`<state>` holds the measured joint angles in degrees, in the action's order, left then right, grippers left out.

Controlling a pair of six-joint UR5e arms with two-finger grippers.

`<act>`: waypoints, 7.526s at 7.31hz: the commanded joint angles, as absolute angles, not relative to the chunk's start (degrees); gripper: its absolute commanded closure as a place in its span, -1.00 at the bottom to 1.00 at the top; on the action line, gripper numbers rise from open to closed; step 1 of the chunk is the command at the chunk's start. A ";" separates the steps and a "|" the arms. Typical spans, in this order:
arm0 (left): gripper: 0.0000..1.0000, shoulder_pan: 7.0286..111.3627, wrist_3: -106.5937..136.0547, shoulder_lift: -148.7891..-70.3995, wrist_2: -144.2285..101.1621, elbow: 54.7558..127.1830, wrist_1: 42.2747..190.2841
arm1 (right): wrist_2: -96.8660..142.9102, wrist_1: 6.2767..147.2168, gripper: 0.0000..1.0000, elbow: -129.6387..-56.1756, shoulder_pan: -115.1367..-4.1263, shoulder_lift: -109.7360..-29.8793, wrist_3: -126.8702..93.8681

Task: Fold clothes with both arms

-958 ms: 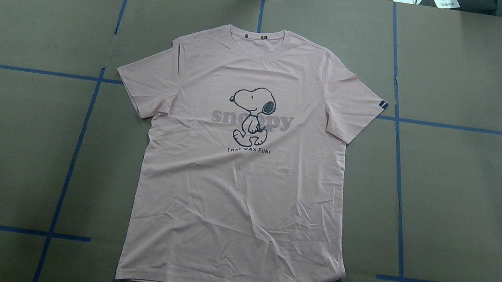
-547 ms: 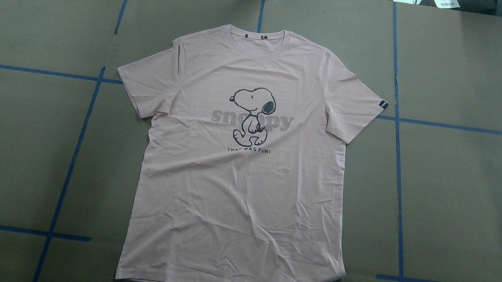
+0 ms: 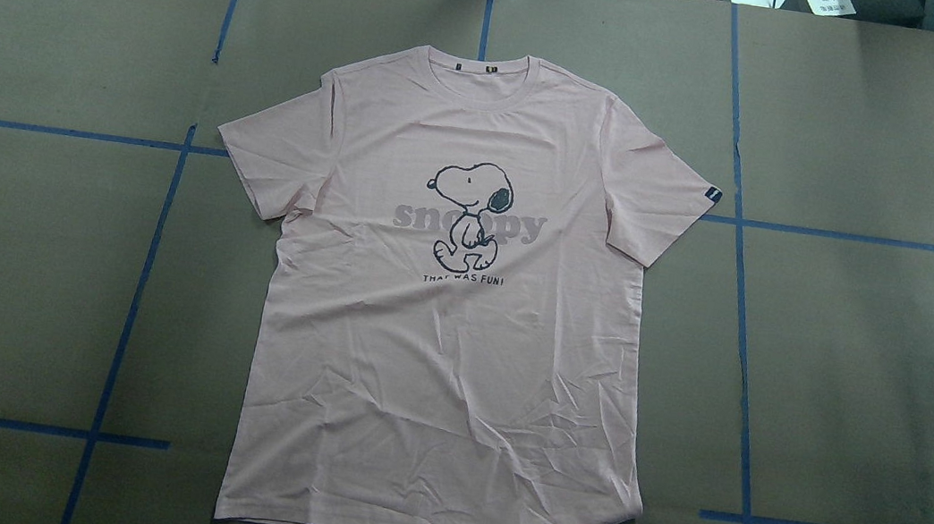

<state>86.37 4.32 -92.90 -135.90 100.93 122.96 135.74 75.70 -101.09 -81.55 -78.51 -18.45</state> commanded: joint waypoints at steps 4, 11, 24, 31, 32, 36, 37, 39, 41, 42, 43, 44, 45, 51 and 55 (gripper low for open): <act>-1.00 80.77 5.10 -93.25 -129.11 100.72 124.54 | 113.27 72.54 -0.95 -99.94 -59.90 -71.55 -42.05; -1.00 80.77 5.01 -93.25 -129.02 100.72 124.54 | 93.87 50.01 -0.38 -79.37 -43.24 -67.32 -62.40; -1.00 80.77 4.66 -93.25 -129.02 100.63 124.63 | 91.69 61.12 1.00 -82.08 -43.34 -60.76 -65.98; -1.00 80.16 5.01 -93.51 -129.02 99.68 124.54 | 79.53 73.82 -1.00 -76.38 -34.09 -45.98 -71.64; -1.00 77.55 6.84 -94.82 -128.94 98.45 124.45 | 83.28 74.18 -1.00 -76.38 -36.02 -45.88 -69.19; -0.66 62.53 39.22 -102.72 -119.29 95.99 124.63 | 113.65 73.13 -1.00 -81.89 -54.62 -52.79 -38.68; -0.53 59.53 43.38 -104.14 -116.05 94.93 124.89 | 120.08 73.13 -1.00 -84.87 -59.89 -57.09 -31.71; -0.43 53.21 52.25 -108.96 -110.43 90.99 124.89 | 126.46 73.13 -1.00 -88.32 -66.68 -64.04 -23.15; -0.29 48.44 57.63 -113.10 -106.09 83.54 128.55 | 126.56 73.13 -1.00 -88.68 -66.97 -64.60 -23.03; -0.25 47.12 60.01 -113.90 -105.82 79.58 132.41 | 126.56 73.13 -1.00 -88.68 -66.97 -64.77 -22.94; -0.22 45.63 62.03 -115.12 -103.12 77.28 133.41 | 126.56 73.13 -1.00 -88.68 -66.97 -64.86 -23.11; -0.18 45.09 62.05 -115.22 -101.88 76.56 133.59 | 126.56 73.13 -1.00 -88.68 -66.97 -65.04 -23.03; -0.14 45.09 61.96 -115.22 -101.87 76.47 133.51 | 126.56 73.13 -1.00 -88.68 -66.97 -65.04 -23.03; 1.00 44.74 61.35 -115.22 -101.78 76.03 133.33 | 126.47 73.13 -1.00 -88.68 -66.97 -65.48 -23.20; 1.00 44.74 59.59 -117.57 -102.22 84.17 122.60 | 126.47 73.13 -1.00 -88.68 -66.97 -65.48 -23.47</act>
